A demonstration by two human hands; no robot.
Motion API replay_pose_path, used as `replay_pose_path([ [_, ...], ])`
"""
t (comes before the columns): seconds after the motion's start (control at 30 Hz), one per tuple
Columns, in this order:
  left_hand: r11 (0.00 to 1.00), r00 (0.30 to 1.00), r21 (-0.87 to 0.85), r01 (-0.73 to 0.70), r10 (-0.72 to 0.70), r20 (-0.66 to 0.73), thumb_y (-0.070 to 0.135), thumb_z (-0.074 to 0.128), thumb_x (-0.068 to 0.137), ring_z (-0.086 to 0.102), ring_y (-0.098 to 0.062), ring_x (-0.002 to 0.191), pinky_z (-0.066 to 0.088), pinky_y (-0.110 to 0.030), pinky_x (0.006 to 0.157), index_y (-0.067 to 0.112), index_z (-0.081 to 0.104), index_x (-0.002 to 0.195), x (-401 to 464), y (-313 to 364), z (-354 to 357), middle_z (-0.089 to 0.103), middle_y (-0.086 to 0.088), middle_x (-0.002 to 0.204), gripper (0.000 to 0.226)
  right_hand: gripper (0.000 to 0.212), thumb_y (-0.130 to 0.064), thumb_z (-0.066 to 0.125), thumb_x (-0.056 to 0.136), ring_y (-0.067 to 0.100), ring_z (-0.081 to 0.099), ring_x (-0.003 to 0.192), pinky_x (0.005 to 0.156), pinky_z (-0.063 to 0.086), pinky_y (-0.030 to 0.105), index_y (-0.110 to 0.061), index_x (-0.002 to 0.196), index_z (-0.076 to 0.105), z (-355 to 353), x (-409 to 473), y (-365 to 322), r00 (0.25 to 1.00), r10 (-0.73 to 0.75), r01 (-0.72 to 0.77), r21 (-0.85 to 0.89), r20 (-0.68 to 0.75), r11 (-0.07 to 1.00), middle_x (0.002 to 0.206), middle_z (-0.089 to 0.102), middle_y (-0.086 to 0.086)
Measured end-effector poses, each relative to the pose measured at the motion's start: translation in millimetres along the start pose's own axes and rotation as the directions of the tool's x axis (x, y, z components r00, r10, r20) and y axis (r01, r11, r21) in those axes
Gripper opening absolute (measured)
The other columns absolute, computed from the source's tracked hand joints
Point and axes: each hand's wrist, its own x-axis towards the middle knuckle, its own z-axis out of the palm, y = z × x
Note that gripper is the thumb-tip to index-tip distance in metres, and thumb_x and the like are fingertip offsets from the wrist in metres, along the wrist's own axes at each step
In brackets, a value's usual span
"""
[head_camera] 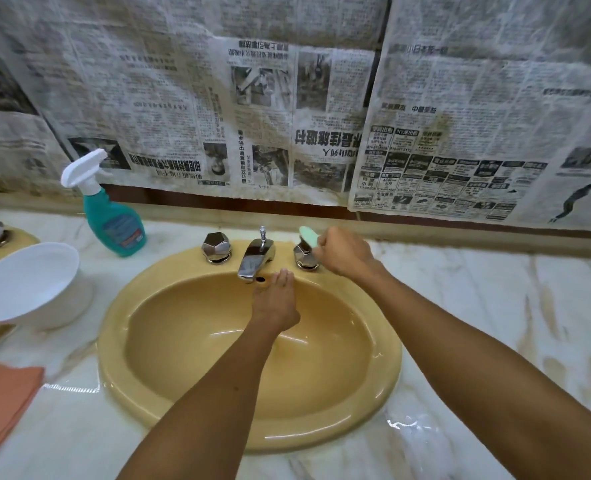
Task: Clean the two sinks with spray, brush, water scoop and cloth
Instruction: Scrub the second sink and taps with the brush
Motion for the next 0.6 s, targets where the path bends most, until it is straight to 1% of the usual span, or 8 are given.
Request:
replay_pose_path([
  [0.1, 1.0, 1.0, 0.014, -0.005, 0.004, 0.027, 0.015, 0.054, 0.092, -0.002, -0.015, 0.153, 0.014, -0.054, 0.121, 0.015, 0.001, 0.159, 2.3, -4.6, -6.0, -0.005, 0.002, 0.167, 0.085, 0.017, -0.029, 0.057, 0.085, 0.027, 0.049, 0.068, 0.056, 0.031, 0.031, -0.017, 0.072, 0.057, 4.5, -0.6, 5.1, 0.995, -0.103, 0.104, -0.095, 0.012, 0.99, 0.068, 0.049, 0.002],
  [0.17, 1.0, 1.0, 0.004, -0.006, 0.006, 0.022, 0.014, 0.055, 0.091, 0.0, -0.015, 0.153, 0.014, -0.054, 0.121, 0.017, 0.003, 0.158, 3.1, -5.2, -6.7, -0.002, 0.002, 0.167, 0.085, 0.015, -0.027, 0.055, 0.086, 0.029, 0.054, 0.074, 0.059, 0.034, 0.031, -0.016, 0.085, 0.064, 0.1, 7.4, 13.6, 0.995, -0.085, 0.08, -0.104, -0.043, 0.991, 0.077, 0.057, 0.004],
  [0.23, 1.0, 1.0, -0.007, 0.0, 0.0, 0.015, 0.012, 0.055, 0.09, 0.0, -0.015, 0.153, 0.013, -0.054, 0.121, 0.017, 0.005, 0.158, 2.5, -4.3, -5.8, -0.001, 0.002, 0.167, 0.085, 0.021, -0.028, 0.052, 0.089, 0.029, 0.053, 0.074, 0.06, 0.035, 0.031, -0.015, 0.095, 0.066, -2.1, 9.2, 17.9, 0.985, -0.169, 0.158, -0.2, -0.042, 0.967, 0.087, 0.065, 0.009],
  [0.3, 1.0, 1.0, -0.009, 0.003, -0.003, 0.009, 0.011, 0.055, 0.09, 0.0, -0.014, 0.152, 0.012, -0.054, 0.121, 0.018, 0.005, 0.158, 2.3, -4.4, -4.9, -0.001, 0.003, 0.166, 0.085, 0.029, -0.033, 0.046, 0.096, 0.032, 0.057, 0.076, 0.061, 0.034, 0.031, -0.015, 0.112, 0.063, 2.5, 2.4, 19.5, 0.939, -0.343, 0.318, -0.392, 0.007, 0.863, 0.097, 0.068, 0.013],
  [0.4, 1.0, 1.0, -0.022, 0.01, -0.009, 0.018, 0.008, 0.053, 0.09, -0.002, -0.014, 0.153, 0.01, -0.053, 0.122, 0.02, 0.004, 0.159, 2.9, -5.4, -3.4, -0.004, 0.004, 0.166, 0.086, 0.041, -0.024, 0.039, 0.102, 0.033, 0.067, 0.088, 0.059, 0.036, 0.033, -0.01, 0.141, 0.041, 14.1, -10.6, 28.4, 0.836, -0.539, 0.486, -0.592, 0.1, 0.643, 0.109, 0.068, 0.013],
  [0.5, 1.0, 1.0, -0.023, 0.018, -0.017, 0.022, 0.006, 0.053, 0.089, 0.001, -0.017, 0.153, 0.012, -0.053, 0.121, 0.019, 0.01, 0.158, 3.1, -4.0, -5.1, -0.001, 0.002, 0.167, 0.083, 0.037, -0.016, 0.034, 0.106, 0.026, 0.057, 0.065, 0.05, 0.037, 0.032, -0.003, 0.14, 0.038, 28.4, -15.2, 37.1, 0.751, -0.619, 0.601, -0.623, 0.228, 0.501, 0.104, 0.066, 0.01],
  [0.53, 0.999, 1.0, -0.024, 0.022, -0.021, 0.023, 0.006, 0.054, 0.088, 0.002, -0.018, 0.153, 0.013, -0.054, 0.121, 0.019, 0.011, 0.158, 3.7, -4.0, -5.5, -0.001, 0.002, 0.167, 0.083, 0.039, -0.019, 0.034, 0.106, 0.025, 0.055, 0.062, 0.048, 0.034, 0.031, -0.005, 0.142, 0.037, 30.9, -13.8, 40.6, 0.748, -0.621, 0.609, -0.612, 0.232, 0.505, 0.105, 0.066, 0.01],
  [0.6, 0.999, 0.999, -0.027, 0.028, -0.028, 0.024, 0.006, 0.053, 0.087, 0.004, -0.017, 0.153, 0.017, -0.053, 0.12, 0.021, 0.009, 0.159, 5.4, -4.7, -4.2, -0.002, 0.004, 0.166, 0.085, 0.044, -0.031, 0.047, 0.103, 0.026, 0.062, 0.059, 0.045, 0.031, 0.028, -0.016, 0.144, 0.043, 34.8, -5.4, 52.1, 0.778, -0.623, 0.543, -0.587, 0.083, 0.6, 0.105, 0.069, 0.01],
])
